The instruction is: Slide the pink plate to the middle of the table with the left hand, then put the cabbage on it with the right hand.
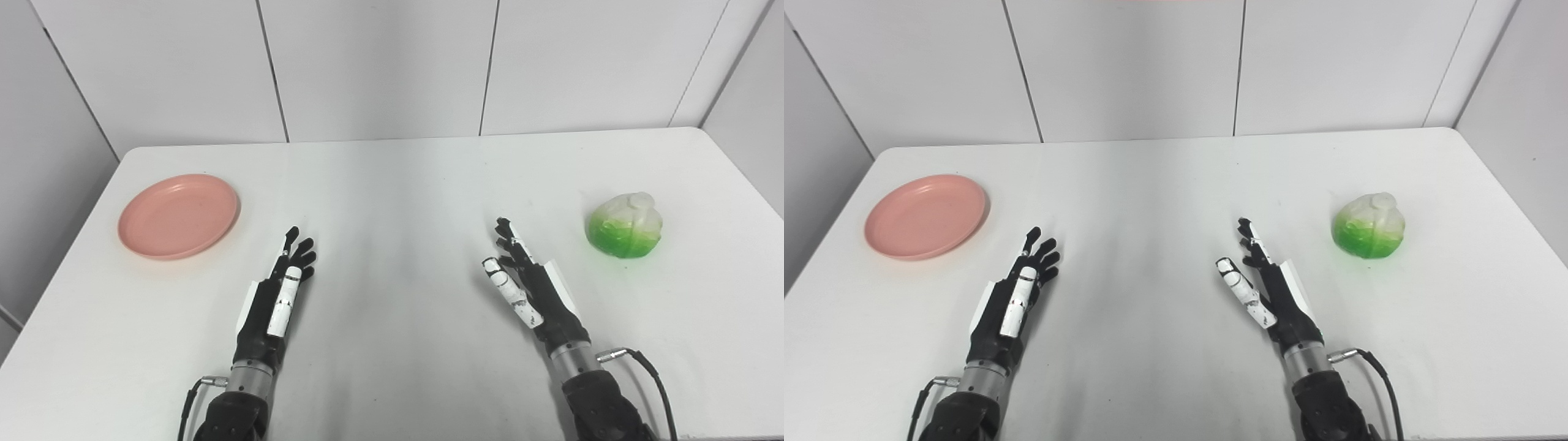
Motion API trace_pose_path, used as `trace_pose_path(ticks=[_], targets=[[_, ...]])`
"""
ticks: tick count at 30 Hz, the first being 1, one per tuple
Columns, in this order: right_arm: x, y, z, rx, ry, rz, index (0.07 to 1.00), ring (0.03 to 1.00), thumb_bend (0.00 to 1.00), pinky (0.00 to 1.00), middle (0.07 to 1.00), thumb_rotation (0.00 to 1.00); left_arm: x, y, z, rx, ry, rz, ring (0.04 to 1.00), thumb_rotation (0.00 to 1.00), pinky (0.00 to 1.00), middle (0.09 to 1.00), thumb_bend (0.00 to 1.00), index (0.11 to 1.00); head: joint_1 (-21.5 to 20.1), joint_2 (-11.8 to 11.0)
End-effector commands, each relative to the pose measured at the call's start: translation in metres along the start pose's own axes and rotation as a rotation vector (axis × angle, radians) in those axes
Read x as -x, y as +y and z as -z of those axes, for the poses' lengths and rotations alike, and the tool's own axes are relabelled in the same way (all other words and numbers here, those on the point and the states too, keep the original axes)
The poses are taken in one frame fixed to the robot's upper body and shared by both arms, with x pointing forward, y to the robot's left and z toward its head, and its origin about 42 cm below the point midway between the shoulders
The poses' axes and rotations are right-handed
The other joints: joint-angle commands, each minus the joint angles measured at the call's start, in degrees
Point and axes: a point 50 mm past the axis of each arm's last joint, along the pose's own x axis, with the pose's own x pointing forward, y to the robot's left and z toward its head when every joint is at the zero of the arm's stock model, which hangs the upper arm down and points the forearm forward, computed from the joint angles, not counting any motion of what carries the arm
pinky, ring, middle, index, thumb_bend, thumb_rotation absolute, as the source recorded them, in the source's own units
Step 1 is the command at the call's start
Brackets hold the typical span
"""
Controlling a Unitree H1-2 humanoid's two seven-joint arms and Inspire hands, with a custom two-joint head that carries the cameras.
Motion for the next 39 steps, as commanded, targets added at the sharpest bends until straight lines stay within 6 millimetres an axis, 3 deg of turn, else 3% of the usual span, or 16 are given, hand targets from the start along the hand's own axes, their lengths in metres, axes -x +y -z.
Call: trace_pose_path(ticks=[1, 34, 37, 38, 39], targets=[[-0.0049, 0.0004, -0.0063, -0.009, -0.03, -0.009, 0.973, 0.932, 0.31, 0.86, 0.959, 1.0, -0.0005, -0.0004, 0.0015, -0.006, 0.009, 0.001, 0.926, 1.0, 0.91, 0.945, 0.34, 0.97, 0.0, 0.0], [-0.0048, -0.0002, -0.006, -0.013, -0.029, -0.011, 0.973, 0.93, 0.34, 0.86, 0.955, 1.0, -0.0002, -0.0013, 0.0014, -0.007, 0.006, 0.001, 0.924, 1.0, 0.91, 0.943, 0.35, 0.969, 0.2, -0.1], [-0.0049, -0.003, -0.0026, -0.015, -0.032, -0.014, 0.972, 0.93, 0.36, 0.86, 0.955, 1.0, -0.0012, -0.0055, 0.0032, 0.004, 0.007, 0.004, 0.927, 1.0, 0.91, 0.946, 0.34, 0.971, 5.4, -1.6], [-0.0045, -0.0042, -0.0016, -0.021, -0.033, -0.016, 0.973, 0.932, 0.37, 0.87, 0.957, 1.0, -0.0015, -0.0071, 0.0044, 0.007, 0.006, 0.004, 0.931, 1.0, 0.92, 0.951, 0.33, 0.975, 5.4, -1.6], [-0.0042, -0.0062, 0.0002, -0.03, -0.036, -0.018, 0.973, 0.935, 0.38, 0.87, 0.96, 1.0, -0.002, -0.01, 0.0055, 0.008, 0.007, 0.006, 0.931, 1.0, 0.92, 0.952, 0.32, 0.975, 8.5, -2.6]])
